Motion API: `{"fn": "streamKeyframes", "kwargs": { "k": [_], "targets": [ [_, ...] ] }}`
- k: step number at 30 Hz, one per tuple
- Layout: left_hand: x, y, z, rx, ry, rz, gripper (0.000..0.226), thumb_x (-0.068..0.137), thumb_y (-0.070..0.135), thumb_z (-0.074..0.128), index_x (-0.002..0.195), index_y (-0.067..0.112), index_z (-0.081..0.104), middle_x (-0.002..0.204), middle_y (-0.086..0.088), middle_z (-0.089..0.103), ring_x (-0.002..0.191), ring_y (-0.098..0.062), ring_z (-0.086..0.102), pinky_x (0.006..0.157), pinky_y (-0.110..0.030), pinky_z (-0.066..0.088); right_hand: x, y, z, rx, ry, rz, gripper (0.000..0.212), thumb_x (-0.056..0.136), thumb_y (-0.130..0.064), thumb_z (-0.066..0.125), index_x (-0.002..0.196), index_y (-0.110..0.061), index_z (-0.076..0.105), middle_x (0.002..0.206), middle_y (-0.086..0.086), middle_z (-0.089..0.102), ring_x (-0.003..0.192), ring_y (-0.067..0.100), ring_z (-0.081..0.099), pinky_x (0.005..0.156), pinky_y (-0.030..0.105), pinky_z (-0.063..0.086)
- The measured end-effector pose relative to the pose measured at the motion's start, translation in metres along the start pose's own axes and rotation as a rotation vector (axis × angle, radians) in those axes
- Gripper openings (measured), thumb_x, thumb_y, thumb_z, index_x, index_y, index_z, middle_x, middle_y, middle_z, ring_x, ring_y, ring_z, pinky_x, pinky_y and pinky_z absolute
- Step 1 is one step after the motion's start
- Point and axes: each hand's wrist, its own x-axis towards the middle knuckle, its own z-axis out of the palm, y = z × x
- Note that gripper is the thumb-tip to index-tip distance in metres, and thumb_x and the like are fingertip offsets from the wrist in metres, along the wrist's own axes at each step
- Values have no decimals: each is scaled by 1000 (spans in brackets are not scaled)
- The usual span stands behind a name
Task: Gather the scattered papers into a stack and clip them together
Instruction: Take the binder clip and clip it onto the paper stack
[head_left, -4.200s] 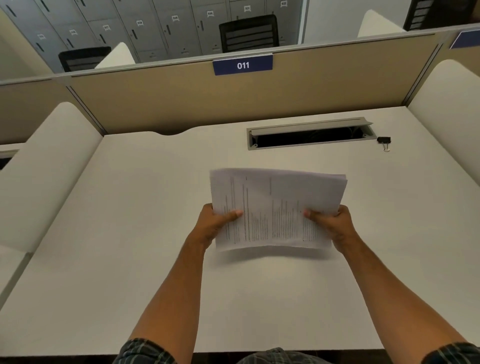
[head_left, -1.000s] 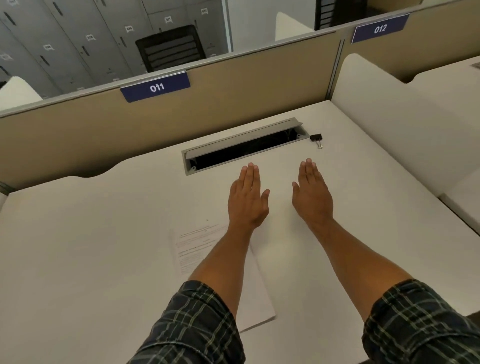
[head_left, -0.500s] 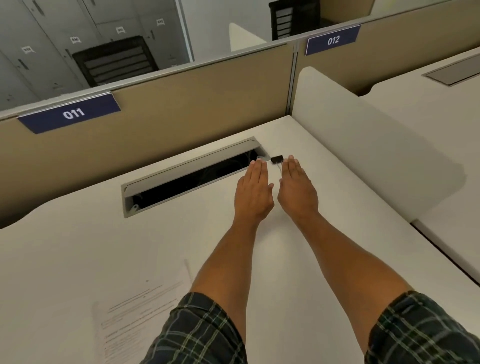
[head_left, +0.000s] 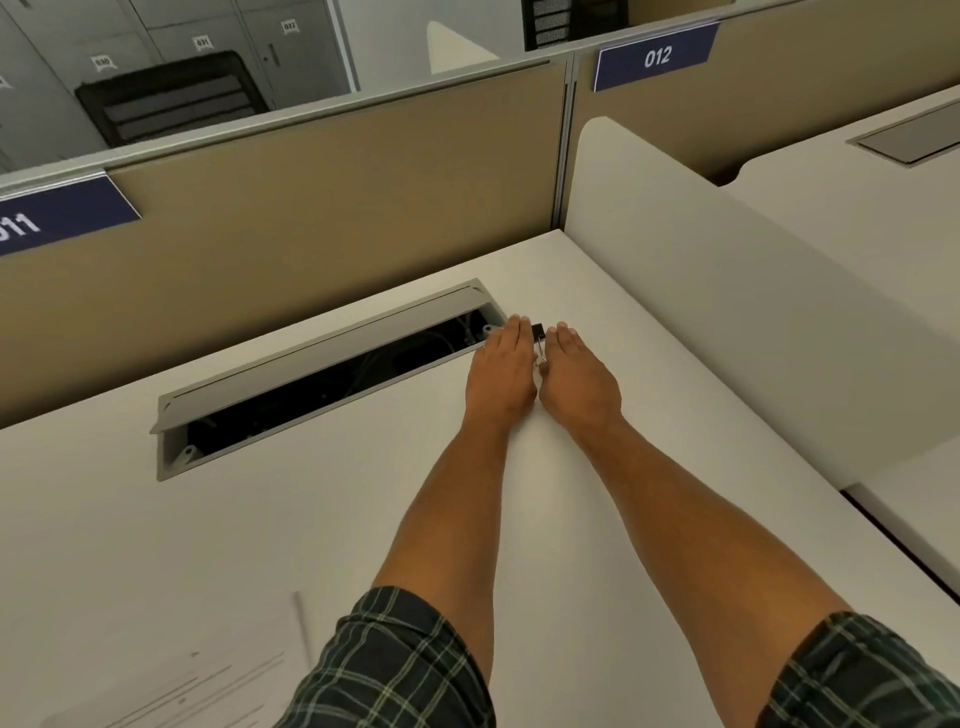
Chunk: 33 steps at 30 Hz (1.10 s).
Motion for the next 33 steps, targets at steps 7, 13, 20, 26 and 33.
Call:
{"fn": "streamKeyframes", "kwargs": {
  "k": [7,13,20,26,33],
  "targets": [
    [14,9,5,-14,106,1,44,106,20,48,148,6,45,142,-12,54,132,-30,47,109,-38,39,2,5,12,98,-3,8,52,110,-25,32,161,-18,27,168,-1,26,154,15,24,122,31,23],
    [11,21,-7,-231,97,-216,16,93,12,61,105,9,71,106,-12,65,102,-28,62,80,-38,57,-14,2,1,177,21,24,45,111,-22,33,155,-17,41,162,1,38,147,21,39,119,37,32],
    [-24,26,-21,-352,11,-370,23,89,12,66,110,14,76,109,-8,74,101,-27,69,79,-34,57,-47,-16,-5,201,68,161,23,105,-10,42,106,-13,65,104,6,71,86,21,65,78,33,54],
    [-74,15,-37,-474,-44,-445,21,83,6,66,100,11,78,98,-6,77,91,-23,71,71,-30,55,-83,-41,-10,421,9,266,16,96,-2,48,99,-7,63,93,6,67,78,21,60,65,32,47],
    [-138,-9,-55,-677,-33,-451,23,80,0,70,100,9,79,100,-6,77,95,-21,71,78,-25,52,-136,-68,-4,531,51,254,15,94,-8,62,107,-5,70,113,9,64,97,26,65,83,37,57]
  ]
}}
